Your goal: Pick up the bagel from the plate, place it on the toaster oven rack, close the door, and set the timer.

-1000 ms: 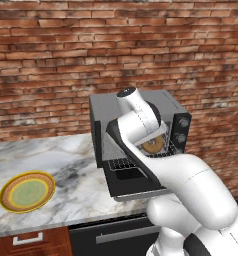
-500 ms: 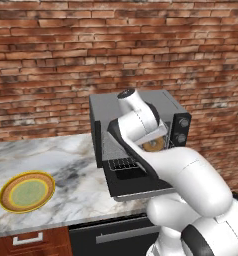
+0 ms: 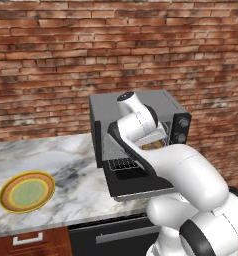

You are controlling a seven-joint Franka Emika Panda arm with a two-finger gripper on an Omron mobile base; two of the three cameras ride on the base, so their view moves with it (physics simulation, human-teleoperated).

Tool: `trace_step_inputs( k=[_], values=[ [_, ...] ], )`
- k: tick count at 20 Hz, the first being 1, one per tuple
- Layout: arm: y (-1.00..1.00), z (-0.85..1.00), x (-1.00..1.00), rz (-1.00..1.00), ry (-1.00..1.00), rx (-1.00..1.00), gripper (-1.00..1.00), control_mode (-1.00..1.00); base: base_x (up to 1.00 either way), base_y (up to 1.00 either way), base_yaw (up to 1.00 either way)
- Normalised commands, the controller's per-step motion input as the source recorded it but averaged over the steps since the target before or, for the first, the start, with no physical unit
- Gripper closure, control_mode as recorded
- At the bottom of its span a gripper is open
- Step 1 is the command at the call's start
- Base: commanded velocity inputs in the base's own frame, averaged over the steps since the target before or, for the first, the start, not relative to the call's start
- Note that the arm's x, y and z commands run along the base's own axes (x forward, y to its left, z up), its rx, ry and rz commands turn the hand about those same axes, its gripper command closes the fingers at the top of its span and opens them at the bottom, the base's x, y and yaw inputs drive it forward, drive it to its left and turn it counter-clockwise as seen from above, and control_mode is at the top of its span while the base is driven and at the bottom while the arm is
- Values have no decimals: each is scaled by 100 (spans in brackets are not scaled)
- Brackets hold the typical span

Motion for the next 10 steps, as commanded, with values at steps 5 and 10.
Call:
trace_step_inputs(
  k=[5,10],
  values=[
    [-1,0,0,-4,-4,0,-100,-100,0,0,0],
    [0,3,-26,-2,-11,0,-100,-100,0,0,0]
  ],
)
